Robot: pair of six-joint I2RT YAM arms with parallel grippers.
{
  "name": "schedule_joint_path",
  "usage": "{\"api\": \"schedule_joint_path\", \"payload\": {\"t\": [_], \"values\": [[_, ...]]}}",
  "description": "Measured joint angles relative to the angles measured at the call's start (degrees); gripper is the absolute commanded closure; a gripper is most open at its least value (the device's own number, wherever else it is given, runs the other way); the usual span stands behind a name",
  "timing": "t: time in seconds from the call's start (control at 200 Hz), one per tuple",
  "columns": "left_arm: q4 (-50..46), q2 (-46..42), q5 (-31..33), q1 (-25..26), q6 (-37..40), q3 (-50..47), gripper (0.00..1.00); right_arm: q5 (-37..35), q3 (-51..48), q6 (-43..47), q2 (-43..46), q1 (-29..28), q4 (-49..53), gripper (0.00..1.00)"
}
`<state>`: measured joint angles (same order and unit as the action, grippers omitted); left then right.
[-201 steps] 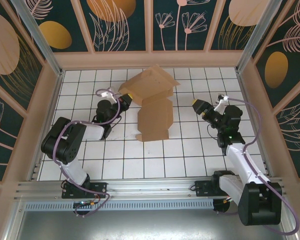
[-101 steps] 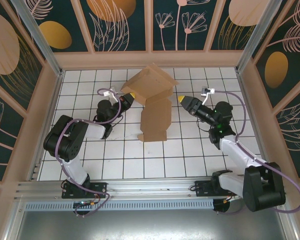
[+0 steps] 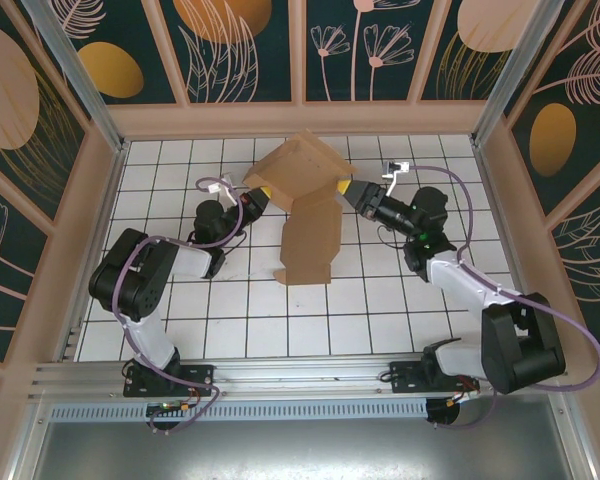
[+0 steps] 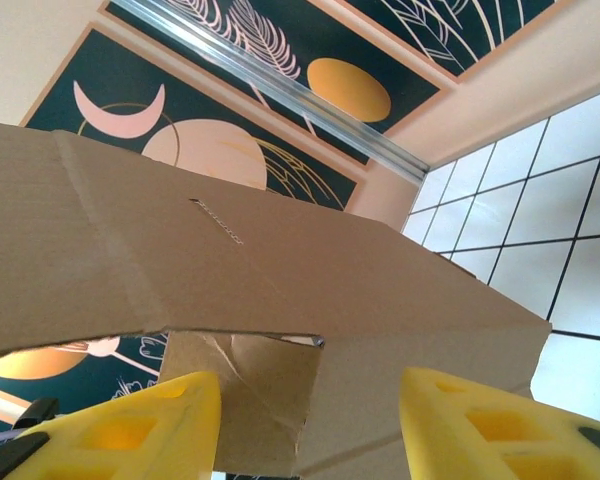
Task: Fold the paper box
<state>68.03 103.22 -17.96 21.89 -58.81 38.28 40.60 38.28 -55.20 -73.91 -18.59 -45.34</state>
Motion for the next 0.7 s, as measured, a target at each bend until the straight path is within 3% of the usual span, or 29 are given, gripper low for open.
{"api": "schedule_joint_path", "payload": {"t": [0.31,0.49,0.576,0.661,0.696], "values": [[0.3,0.6,0.5,0.0,0.2,0.0,1.0,-0.7,1.9,0.8,-2.5,-1.5,3.7,0.88],[0.2,0.6,2.0,-0.4,1.4,0.0,1.0,-2.3,3.0,1.5,-2.5,-1.5,8.5,0.98],[-0.1,0.6,2.3,-0.5,1.7,0.0,1.0,-3.2,3.3,2.3,-2.5,-1.5,10.4,0.95],[-0.6,0.6,2.3,-0.5,2.0,0.0,1.0,-3.5,3.6,2.6,-2.5,-1.5,12.1,0.76],[-0.7,0.6,2.3,-0.5,2.1,0.0,1.0,-3.6,3.7,2.7,-2.5,-1.5,12.6,0.73]]}}
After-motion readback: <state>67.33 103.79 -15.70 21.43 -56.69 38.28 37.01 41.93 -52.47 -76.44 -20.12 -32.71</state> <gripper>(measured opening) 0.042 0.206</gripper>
